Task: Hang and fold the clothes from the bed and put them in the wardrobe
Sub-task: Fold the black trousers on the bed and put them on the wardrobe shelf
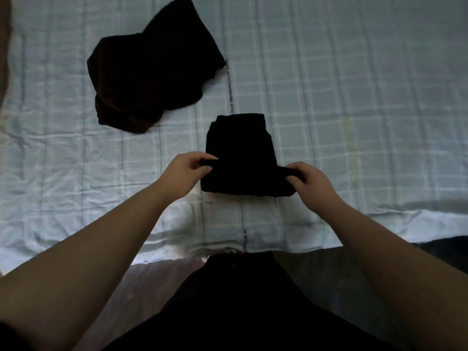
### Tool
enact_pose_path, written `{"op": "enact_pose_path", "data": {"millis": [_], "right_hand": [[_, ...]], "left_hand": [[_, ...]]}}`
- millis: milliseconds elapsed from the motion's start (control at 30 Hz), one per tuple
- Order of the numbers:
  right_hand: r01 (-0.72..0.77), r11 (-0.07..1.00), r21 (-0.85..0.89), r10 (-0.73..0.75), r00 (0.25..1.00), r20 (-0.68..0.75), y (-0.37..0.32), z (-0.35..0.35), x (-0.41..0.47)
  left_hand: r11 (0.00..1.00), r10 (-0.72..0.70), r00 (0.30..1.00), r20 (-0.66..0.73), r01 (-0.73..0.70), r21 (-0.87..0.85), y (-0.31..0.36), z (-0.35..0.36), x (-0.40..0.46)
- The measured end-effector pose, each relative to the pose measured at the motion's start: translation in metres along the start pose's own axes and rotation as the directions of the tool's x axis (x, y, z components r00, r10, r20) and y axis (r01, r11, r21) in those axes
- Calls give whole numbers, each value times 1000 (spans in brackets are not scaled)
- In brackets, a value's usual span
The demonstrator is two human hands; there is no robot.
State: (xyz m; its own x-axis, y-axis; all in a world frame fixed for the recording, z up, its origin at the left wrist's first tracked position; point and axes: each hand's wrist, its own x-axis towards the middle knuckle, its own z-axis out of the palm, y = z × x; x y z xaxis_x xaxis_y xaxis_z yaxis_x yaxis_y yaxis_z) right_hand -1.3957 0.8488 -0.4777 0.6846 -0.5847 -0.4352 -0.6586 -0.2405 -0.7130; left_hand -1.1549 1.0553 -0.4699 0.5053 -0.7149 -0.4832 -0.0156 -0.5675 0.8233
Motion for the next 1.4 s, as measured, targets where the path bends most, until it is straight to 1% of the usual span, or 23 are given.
{"op": "enact_pose_path", "data": {"millis": [67, 133, 300, 367, 467, 533, 667, 800, 867, 933, 967, 1000, 1033, 1067, 1100, 1133, 1167, 1200, 1233, 1300, 1400], "right_hand": [[-40, 994, 106, 45, 998, -46, -4, -4, 40], [-71, 986, 153, 82, 994, -72, -4, -3, 81], [-136, 984, 113, 148, 984, -102, 6, 19, 164], [-179, 976, 122, 194, 973, -123, 11, 29, 188], [-240, 955, 176, 266, 953, -144, 19, 40, 210], [-252, 947, 198, 284, 946, -154, 24, 45, 220], [-237, 946, 220, 282, 938, -202, 29, 51, 230], [-180, 944, 276, 258, 925, -280, 27, 49, 236], [-166, 944, 283, 250, 923, -292, 29, 49, 241], [-183, 949, 255, 250, 932, -262, 31, 51, 244], [-196, 952, 233, 253, 936, -245, 31, 52, 243], [-201, 957, 208, 249, 939, -238, 31, 53, 239], [-181, 967, 179, 222, 944, -244, 30, 54, 232], [-119, 984, 135, 151, 953, -263, 29, 56, 224], [-18, 998, 52, 32, 958, -286, 27, 58, 214], [99, 992, -82, -119, 951, -285, 25, 62, 205], [207, 947, -247, -268, 931, -247, 25, 68, 196], [285, 874, -394, -375, 911, -173, 25, 76, 189], [324, 806, -496, -418, 904, -87, 26, 85, 184], [320, 733, -600, -377, 926, 32, 32, 105, 182], [282, 693, -663, -304, 949, 86, 44, 121, 196]], "left_hand": [[997, -51, 997, -64, 47, -63, 3, -1, 31], [988, -123, 984, -127, 109, -114, -2, -2, 64], [973, -217, 917, -334, 177, -148, -23, 2, 136], [968, -247, 888, -388, 205, -146, -33, 6, 153], [953, -301, 855, -422, 255, -162, -47, 13, 170], [943, -330, 834, -443, 271, -192, -54, 15, 178], [939, -335, 813, -477, 246, -242, -60, 17, 190], [939, -323, 805, -497, 209, -272, -60, 15, 202], [942, -321, 809, -492, 218, -256, -62, 14, 208], [955, -295, 826, -481, 235, -183, -66, 18, 208], [967, -254, 838, -482, 230, -110, -67, 21, 204], [980, -157, 855, -494, 197, 29, -69, 26, 198], [967, -11, 871, -491, 135, 218, -70, 30, 190], [903, 145, 883, -446, 66, 425, -70, 36, 182], [804, 272, 891, -363, -3, 594, -68, 41, 174], [711, 343, 902, -262, -67, 700, -65, 48, 167], [641, 369, 913, -173, -116, 759, -65, 56, 162], [592, 368, 923, -109, -142, 794, -66, 65, 160], [554, 347, 935, -74, -140, 821, -69, 72, 159], [500, 290, 956, -53, -104, 860, -82, 82, 164], [475, 235, 971, -54, -66, 877, -100, 81, 183]]}}
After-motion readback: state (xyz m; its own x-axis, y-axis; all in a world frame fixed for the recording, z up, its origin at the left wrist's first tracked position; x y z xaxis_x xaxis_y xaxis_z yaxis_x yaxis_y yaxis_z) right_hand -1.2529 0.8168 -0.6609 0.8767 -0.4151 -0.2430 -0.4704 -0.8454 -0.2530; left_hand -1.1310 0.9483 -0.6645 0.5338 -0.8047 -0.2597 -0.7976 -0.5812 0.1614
